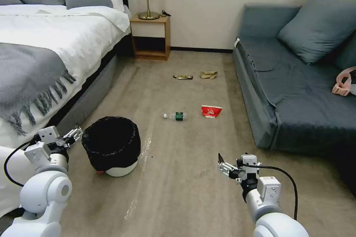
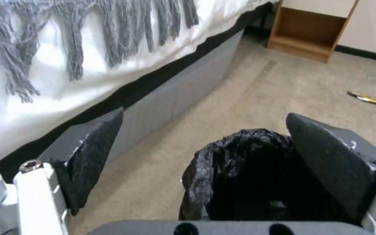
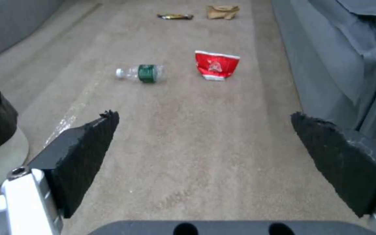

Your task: Pick up the trash bin, then pick up the garbage on the floor and place it into the trash bin.

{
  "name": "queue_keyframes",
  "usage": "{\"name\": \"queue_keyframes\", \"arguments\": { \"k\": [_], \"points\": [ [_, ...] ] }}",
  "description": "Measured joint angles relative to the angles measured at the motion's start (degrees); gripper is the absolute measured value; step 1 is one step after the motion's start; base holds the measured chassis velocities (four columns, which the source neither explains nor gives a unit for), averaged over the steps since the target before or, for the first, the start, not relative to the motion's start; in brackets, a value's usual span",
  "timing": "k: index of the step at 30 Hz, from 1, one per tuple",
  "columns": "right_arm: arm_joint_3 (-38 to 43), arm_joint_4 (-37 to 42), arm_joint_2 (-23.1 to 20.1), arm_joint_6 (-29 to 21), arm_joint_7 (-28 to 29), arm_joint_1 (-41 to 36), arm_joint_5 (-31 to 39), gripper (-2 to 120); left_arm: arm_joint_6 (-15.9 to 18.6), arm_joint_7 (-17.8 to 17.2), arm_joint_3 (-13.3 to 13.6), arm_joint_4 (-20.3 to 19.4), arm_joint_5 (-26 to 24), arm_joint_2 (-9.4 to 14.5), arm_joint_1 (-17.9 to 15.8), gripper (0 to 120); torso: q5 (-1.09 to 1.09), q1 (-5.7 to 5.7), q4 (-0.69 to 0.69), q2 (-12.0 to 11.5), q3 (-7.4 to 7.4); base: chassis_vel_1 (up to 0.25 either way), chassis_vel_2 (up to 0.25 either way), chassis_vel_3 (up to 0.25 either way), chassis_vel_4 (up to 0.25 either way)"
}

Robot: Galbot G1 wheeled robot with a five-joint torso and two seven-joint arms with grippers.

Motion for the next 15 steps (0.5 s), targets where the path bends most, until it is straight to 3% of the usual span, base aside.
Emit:
{"name": "queue_keyframes", "arguments": {
  "k": [6, 12, 15],
  "points": [
    [-2.1, -1.7, 0.6, 0.8, -0.2, 0.4, -1.3, 100, 1.1, -0.5, 0.4, 2.5, -1.1, 0.0, -1.6, 100, 0.00, 0.00, 0.01, 0.0, 0.00, 0.000, 0.000, 0.000, 0.000],
    [-4.3, -3.1, 0.9, 1.1, -0.2, 0.1, -3.3, 100, 3.3, -2.0, 1.1, 6.0, -4.8, 0.8, -5.5, 100, 0.00, 0.00, 0.00, 0.0, 0.00, 0.000, 0.000, 0.000, 0.000],
    [-5.4, -3.8, 0.8, 1.6, -0.5, -0.3, -5.1, 100, 4.4, -2.8, 2.7, 9.8, -6.2, 1.5, -8.6, 99, 0.00, 0.00, 0.01, 0.0, 0.00, 0.000, 0.000, 0.000, 0.000]
  ]
}}
